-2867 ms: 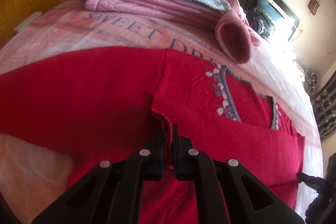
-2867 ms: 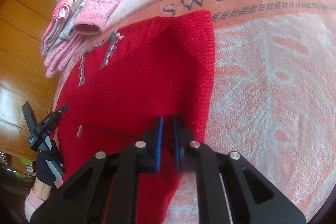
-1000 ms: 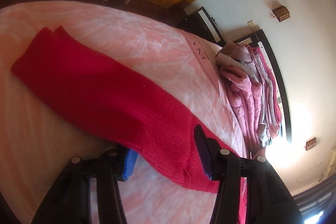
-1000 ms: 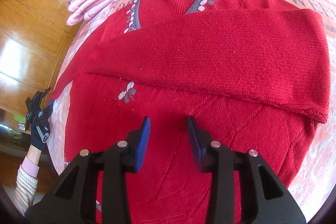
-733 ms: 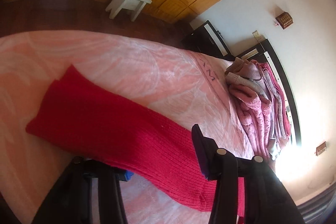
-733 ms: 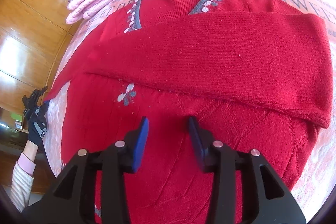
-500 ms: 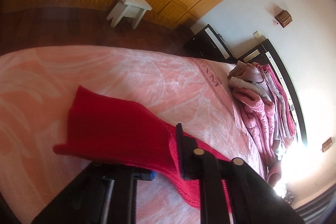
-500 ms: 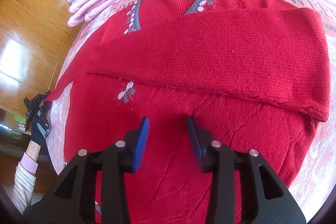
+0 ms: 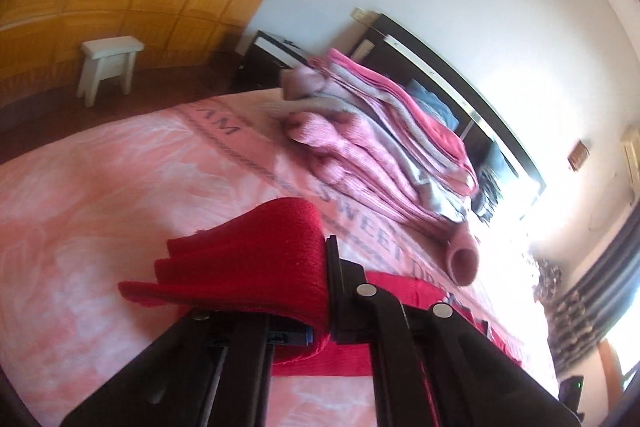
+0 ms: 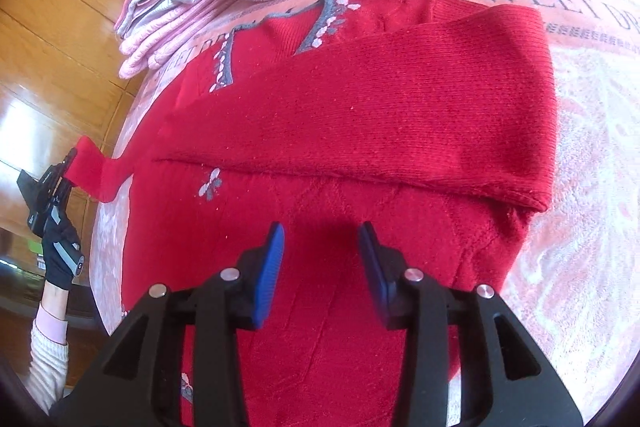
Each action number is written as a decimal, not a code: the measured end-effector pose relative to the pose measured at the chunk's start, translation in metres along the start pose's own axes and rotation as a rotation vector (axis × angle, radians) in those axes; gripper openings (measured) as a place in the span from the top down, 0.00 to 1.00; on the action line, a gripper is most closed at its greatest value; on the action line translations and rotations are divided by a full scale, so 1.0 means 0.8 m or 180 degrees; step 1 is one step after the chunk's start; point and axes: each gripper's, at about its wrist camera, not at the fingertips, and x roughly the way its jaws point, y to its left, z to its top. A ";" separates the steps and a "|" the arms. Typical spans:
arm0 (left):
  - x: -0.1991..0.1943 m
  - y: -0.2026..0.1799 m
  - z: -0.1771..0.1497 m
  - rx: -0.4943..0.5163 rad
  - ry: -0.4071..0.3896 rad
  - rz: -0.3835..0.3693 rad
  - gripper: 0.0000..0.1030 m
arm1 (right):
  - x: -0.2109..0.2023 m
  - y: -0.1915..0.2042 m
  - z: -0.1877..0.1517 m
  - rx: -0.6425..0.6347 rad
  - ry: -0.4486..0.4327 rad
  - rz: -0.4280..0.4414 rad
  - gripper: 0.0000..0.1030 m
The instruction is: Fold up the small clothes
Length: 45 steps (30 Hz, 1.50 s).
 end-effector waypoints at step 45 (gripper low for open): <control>0.129 -0.287 -0.269 0.1193 0.2621 -0.1700 0.52 | -0.001 0.015 0.040 0.0082 -0.0048 0.0410 0.55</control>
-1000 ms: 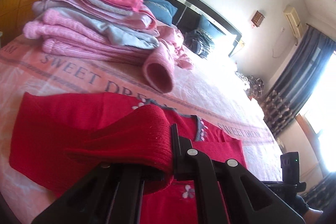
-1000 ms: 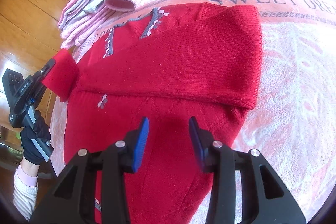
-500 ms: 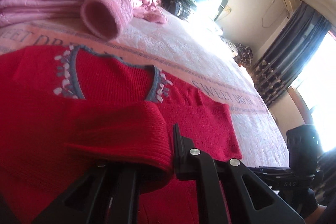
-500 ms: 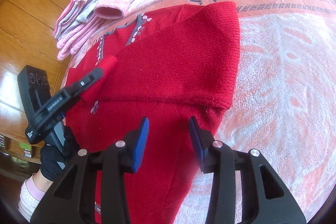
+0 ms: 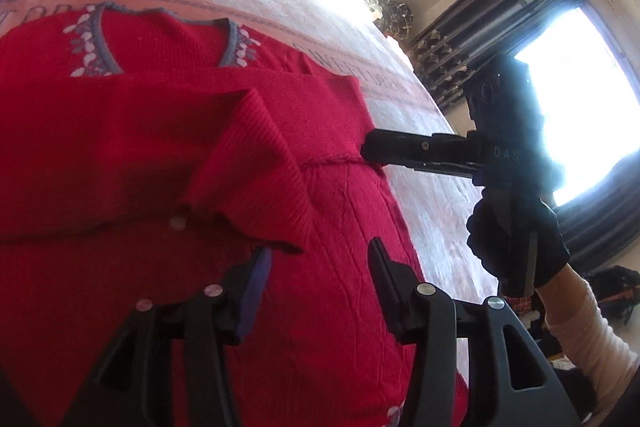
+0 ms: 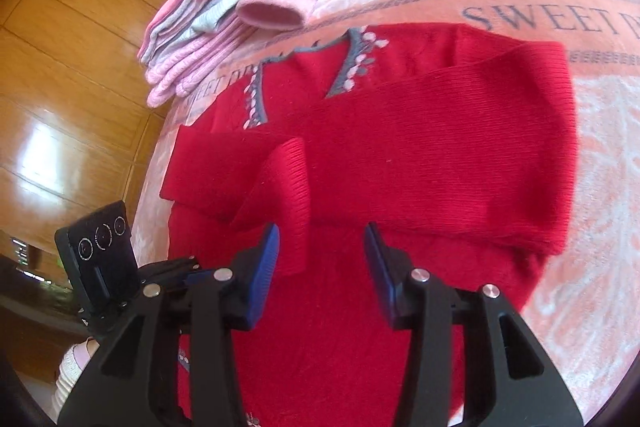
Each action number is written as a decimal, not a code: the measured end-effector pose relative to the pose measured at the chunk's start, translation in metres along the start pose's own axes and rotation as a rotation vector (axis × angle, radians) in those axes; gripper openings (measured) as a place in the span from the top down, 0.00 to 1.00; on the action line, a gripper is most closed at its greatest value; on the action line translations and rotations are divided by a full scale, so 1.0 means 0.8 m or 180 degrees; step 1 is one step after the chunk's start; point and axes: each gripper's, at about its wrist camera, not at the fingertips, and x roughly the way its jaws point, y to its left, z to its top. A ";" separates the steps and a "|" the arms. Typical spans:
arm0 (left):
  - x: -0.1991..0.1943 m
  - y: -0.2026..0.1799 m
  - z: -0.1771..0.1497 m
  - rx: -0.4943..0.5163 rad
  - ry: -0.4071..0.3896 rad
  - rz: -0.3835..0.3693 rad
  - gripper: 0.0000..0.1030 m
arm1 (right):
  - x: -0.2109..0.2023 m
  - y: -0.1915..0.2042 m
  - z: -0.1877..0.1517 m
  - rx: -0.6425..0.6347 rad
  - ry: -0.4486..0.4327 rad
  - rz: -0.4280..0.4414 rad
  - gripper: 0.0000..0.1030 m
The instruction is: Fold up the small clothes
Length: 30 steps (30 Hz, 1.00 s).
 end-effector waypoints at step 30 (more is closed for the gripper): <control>-0.133 0.138 0.027 -0.0753 -0.1170 0.1479 0.50 | -0.030 -0.035 0.033 0.0047 -0.0277 -0.0571 0.78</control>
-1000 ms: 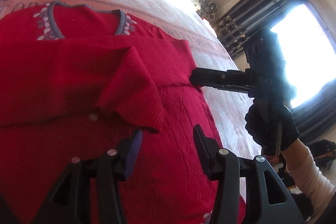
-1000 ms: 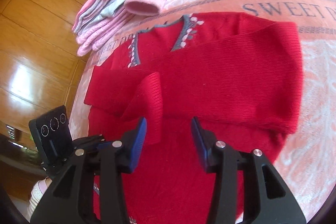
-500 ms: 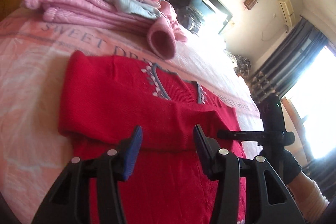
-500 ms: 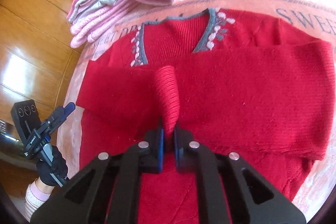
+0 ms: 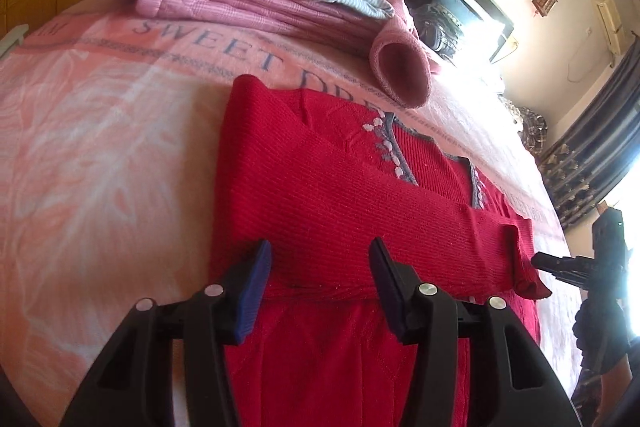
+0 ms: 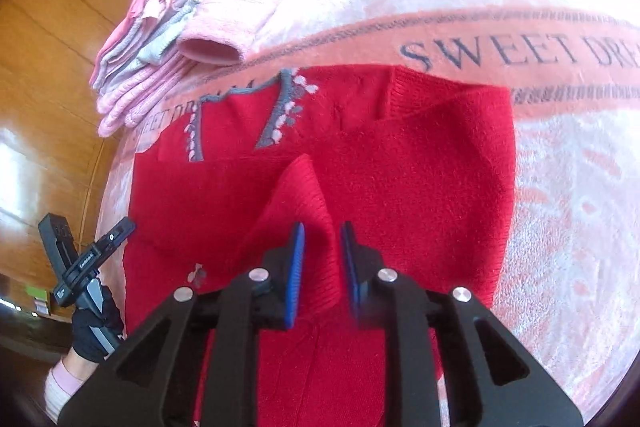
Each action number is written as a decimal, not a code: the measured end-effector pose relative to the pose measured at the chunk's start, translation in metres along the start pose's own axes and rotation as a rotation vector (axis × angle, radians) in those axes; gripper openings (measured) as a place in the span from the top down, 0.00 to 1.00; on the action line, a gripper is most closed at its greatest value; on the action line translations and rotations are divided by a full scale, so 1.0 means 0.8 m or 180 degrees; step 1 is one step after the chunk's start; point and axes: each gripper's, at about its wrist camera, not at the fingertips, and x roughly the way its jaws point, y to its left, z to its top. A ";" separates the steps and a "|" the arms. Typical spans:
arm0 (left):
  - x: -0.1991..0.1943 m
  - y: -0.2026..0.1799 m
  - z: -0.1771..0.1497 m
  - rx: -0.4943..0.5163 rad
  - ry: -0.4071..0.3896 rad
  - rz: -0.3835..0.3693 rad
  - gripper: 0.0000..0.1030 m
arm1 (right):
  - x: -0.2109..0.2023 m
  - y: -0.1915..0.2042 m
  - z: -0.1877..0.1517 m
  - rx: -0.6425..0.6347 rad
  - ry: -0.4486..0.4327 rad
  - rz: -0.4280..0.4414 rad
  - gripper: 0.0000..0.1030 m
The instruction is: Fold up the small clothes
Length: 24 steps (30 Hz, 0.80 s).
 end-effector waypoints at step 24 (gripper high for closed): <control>0.034 -0.032 -0.008 0.0034 0.0170 -0.0031 0.47 | 0.020 0.021 0.013 -0.0440 0.0080 -0.0559 0.89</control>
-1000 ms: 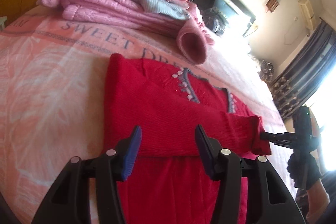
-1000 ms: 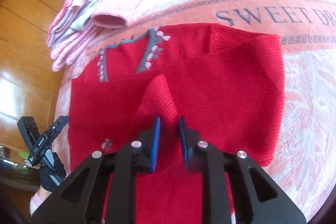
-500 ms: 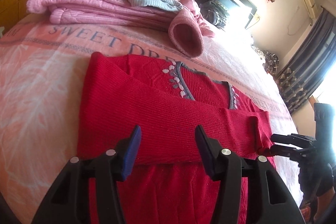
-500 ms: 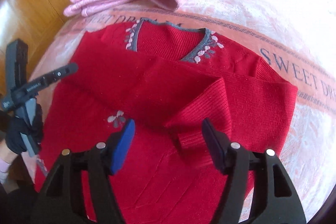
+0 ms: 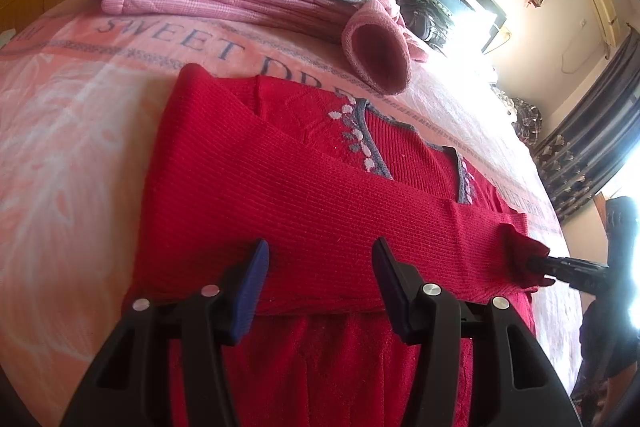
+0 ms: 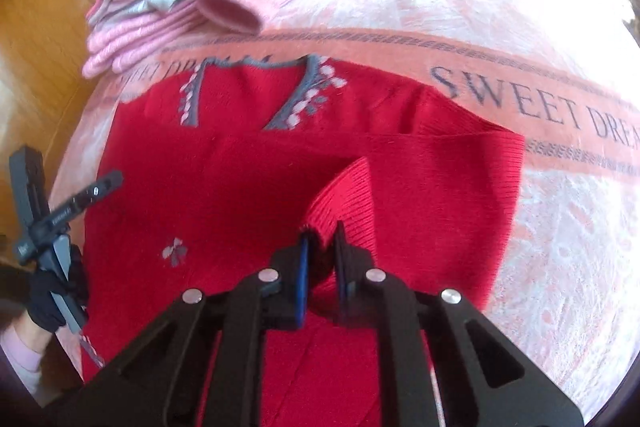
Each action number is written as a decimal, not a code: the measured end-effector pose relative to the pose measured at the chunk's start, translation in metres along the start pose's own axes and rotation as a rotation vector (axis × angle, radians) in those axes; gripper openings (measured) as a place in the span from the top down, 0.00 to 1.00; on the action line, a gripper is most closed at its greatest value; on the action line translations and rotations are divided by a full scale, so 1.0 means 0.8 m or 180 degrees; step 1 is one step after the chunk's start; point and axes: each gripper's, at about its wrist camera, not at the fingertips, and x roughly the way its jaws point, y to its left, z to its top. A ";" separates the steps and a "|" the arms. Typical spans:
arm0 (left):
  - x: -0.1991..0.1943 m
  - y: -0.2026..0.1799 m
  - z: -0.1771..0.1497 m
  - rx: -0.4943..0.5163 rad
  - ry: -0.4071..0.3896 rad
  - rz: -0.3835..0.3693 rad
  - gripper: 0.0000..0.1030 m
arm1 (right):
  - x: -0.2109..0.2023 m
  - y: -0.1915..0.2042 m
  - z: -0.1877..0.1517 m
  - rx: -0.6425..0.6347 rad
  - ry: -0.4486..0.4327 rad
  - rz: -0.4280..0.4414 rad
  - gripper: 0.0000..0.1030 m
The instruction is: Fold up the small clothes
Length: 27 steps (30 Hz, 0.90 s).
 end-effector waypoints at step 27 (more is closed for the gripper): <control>0.001 -0.034 -0.007 0.0396 0.0135 0.0201 0.42 | 0.006 -0.078 -0.039 0.0478 0.0192 -0.0214 0.87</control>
